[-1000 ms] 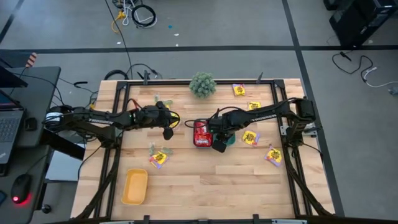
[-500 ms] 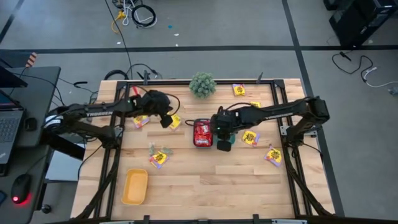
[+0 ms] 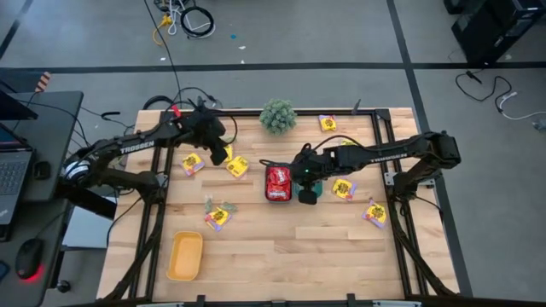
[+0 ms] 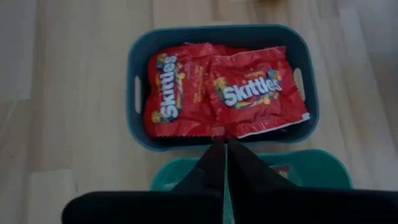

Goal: Sort candy
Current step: Put the green gummy into the green bin

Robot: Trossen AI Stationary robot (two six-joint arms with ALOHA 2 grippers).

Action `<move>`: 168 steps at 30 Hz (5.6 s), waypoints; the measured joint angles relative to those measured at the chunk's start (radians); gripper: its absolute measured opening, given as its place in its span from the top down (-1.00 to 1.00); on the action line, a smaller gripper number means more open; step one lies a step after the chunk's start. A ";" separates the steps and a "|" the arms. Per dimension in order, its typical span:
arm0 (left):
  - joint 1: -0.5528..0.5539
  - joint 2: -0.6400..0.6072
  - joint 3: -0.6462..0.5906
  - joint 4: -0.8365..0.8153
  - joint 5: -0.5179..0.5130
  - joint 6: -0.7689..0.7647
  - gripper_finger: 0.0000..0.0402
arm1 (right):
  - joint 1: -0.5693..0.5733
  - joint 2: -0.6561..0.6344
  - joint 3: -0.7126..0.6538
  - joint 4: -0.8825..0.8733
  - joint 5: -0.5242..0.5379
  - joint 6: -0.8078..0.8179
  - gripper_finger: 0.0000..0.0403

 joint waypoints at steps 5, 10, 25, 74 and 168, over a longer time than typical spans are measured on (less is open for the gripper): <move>0.032 0.066 0.000 -0.032 0.008 0.054 0.96 | 0.000 -0.022 -0.002 0.007 0.008 -0.010 0.94; 0.048 0.138 0.000 0.004 0.005 0.097 0.77 | 0.000 -0.033 -0.002 0.011 0.012 -0.023 0.94; 0.049 0.281 0.000 0.180 -0.107 0.125 0.10 | 0.000 -0.035 -0.002 0.016 0.013 -0.035 0.92; -0.095 0.408 0.461 -0.248 -0.224 0.101 0.99 | 0.017 -0.249 -0.003 -0.277 0.118 0.125 0.88; -0.606 0.944 1.126 -0.167 -0.082 0.090 0.58 | -0.233 -0.597 -0.316 -0.148 0.222 0.213 0.96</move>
